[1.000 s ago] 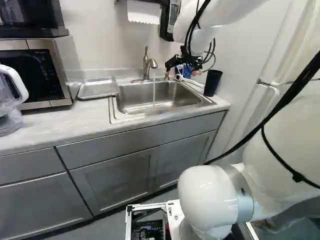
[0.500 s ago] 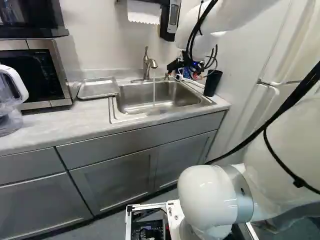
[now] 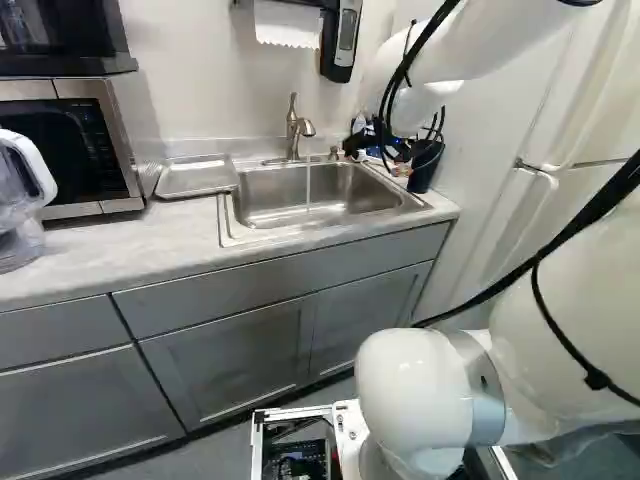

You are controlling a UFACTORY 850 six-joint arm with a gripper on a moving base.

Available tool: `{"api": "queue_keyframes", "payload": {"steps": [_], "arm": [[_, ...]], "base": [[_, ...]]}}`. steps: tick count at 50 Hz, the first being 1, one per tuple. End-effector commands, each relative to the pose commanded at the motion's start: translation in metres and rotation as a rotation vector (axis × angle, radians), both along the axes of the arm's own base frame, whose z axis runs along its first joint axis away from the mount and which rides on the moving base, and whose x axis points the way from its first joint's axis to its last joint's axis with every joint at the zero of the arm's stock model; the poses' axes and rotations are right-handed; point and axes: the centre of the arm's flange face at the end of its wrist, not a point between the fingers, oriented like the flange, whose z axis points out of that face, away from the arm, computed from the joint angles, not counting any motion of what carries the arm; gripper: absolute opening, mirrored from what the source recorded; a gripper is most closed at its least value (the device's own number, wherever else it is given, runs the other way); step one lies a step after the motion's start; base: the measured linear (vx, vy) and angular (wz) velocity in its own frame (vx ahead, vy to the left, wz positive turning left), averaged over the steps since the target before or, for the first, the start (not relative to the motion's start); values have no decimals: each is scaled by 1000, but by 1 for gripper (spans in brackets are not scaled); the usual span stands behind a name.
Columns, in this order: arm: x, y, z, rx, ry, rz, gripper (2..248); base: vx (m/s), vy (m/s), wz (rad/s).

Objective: Rinse the cup and place it in the tray

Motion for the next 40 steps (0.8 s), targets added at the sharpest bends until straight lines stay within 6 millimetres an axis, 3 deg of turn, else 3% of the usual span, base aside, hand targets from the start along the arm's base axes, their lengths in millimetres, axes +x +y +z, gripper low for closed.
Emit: {"api": "queue_keyframes", "payload": {"steps": [29, 40], "arm": [[-22, -32, -27, 33, -57, -125, 247], [-20, -49, -35, 43, -84, -184, 247]], "base": [[0, 0, 0], [0, 0, 0]]}}
